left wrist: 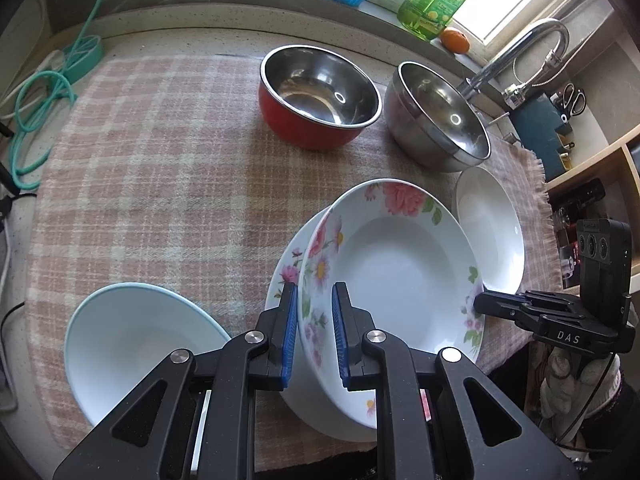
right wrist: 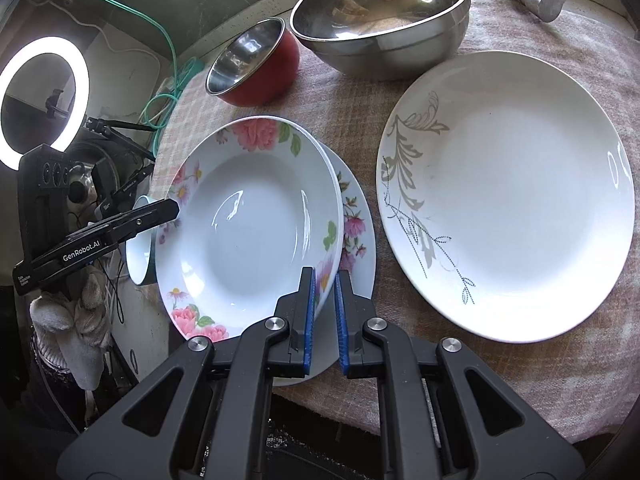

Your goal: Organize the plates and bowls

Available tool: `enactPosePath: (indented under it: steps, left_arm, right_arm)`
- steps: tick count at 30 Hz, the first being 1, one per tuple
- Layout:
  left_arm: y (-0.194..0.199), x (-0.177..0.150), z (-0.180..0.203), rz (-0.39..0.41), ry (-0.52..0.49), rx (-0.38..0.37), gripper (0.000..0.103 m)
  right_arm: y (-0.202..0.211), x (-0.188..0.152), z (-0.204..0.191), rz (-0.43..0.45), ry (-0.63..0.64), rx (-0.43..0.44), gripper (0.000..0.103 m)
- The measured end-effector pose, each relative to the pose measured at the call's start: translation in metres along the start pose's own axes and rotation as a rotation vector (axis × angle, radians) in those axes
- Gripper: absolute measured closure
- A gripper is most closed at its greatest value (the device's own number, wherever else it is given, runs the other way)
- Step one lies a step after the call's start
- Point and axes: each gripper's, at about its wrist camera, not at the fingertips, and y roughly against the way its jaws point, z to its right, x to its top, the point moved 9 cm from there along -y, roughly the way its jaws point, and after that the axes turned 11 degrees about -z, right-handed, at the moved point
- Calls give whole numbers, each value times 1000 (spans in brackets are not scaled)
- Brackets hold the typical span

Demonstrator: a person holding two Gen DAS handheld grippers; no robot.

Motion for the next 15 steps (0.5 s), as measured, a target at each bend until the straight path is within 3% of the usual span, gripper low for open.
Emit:
enactPosePath:
  steps: [15]
  left_arm:
    - [-14,-6,1,-63,-26,41,88]
  right_arm:
    - [-7,-11,-1,-29,-12,-5,93]
